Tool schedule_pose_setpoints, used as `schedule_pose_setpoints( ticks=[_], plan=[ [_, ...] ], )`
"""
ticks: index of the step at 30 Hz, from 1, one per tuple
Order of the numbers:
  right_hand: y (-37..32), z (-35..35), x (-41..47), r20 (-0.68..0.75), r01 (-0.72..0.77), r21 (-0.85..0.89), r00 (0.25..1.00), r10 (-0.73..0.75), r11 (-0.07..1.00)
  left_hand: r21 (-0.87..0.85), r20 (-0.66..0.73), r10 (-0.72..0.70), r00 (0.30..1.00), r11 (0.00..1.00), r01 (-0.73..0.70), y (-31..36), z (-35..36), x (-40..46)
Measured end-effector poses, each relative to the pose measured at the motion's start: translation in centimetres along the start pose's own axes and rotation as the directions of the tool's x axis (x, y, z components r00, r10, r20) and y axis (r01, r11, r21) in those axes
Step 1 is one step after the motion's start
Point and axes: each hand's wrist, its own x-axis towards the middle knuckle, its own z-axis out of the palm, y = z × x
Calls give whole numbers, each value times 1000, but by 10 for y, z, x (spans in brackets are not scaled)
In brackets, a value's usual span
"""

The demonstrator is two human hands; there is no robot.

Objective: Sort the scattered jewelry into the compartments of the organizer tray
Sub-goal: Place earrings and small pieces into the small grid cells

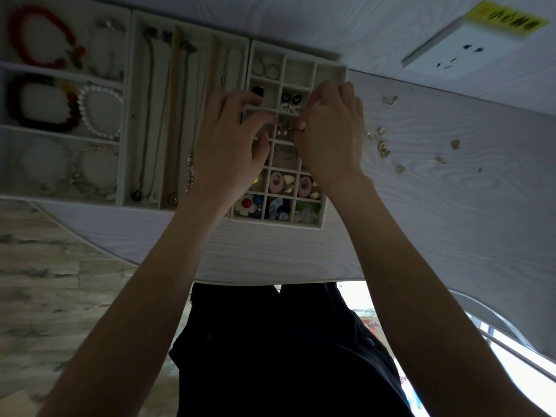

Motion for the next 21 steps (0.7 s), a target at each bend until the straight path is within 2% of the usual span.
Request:
schedule_pose_setpoints(
  ticks=[9, 14, 17, 21],
  plan=[
    [0, -1, -1, 25, 0, 33, 1000, -1, 999, -21, -5, 8, 1000, 1000, -8, 0, 2, -4],
    [3, 0, -12, -106, 13, 281, 994, 18, 960, -7, -1, 28, 1000, 1000, -28, -2, 4, -4],
    [7, 6, -20, -72, 31, 364, 997, -5, 931, 17, 11, 36, 999, 999, -36, 1, 2, -3],
    [20, -5, -35, -216, 78, 439, 976, 21, 895, 38, 51, 40, 998, 998, -42, 14, -3, -3]
  ],
)
